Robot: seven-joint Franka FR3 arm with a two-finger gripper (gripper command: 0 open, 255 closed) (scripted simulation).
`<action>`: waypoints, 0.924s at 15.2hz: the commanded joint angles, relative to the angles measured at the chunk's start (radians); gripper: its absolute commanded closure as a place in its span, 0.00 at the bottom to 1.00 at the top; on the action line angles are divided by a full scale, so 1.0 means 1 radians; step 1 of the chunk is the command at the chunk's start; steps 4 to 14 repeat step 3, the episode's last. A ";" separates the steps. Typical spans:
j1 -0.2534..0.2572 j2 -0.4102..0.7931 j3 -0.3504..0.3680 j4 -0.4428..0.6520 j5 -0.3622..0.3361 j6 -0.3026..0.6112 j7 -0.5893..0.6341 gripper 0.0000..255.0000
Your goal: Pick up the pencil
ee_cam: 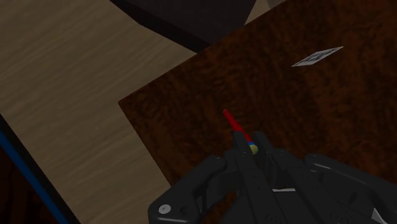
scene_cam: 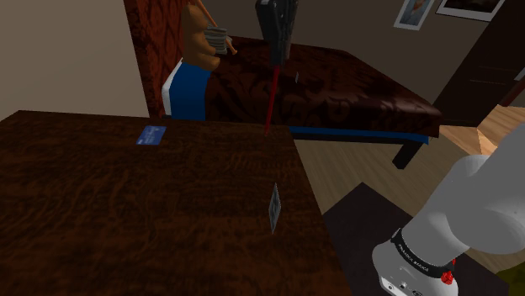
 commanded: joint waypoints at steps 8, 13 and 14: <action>0.001 0.017 0.002 0.051 -0.006 -0.036 0.003 1.00; 0.001 0.017 0.002 0.051 -0.006 -0.036 0.003 1.00; 0.001 0.017 0.002 0.051 -0.006 -0.036 0.003 1.00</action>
